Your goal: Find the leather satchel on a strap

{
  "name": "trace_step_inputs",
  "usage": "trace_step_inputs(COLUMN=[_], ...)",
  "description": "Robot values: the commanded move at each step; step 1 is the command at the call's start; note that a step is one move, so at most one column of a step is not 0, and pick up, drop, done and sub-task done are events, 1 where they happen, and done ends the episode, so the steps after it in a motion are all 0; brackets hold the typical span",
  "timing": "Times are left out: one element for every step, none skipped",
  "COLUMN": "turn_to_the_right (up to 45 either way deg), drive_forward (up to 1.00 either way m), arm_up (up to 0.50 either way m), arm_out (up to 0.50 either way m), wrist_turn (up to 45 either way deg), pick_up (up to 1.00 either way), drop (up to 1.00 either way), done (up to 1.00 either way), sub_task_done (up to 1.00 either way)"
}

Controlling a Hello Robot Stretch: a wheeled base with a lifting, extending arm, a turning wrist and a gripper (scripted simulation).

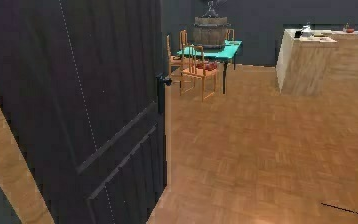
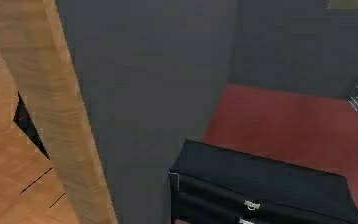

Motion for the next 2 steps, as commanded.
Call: trace_step_inputs(turn_to_the_right=[21.0, 0.0], drive_forward=[0.0, 1.0], arm_up=[0.0, 0.0], arm_out=[0.0, 0.0], wrist_turn=[0.0, 0.0], pick_up=[0.0, 0.0], drop=[0.0, 0.0], done=[0.0, 0.0], sub_task_done=[0.0, 0.0])
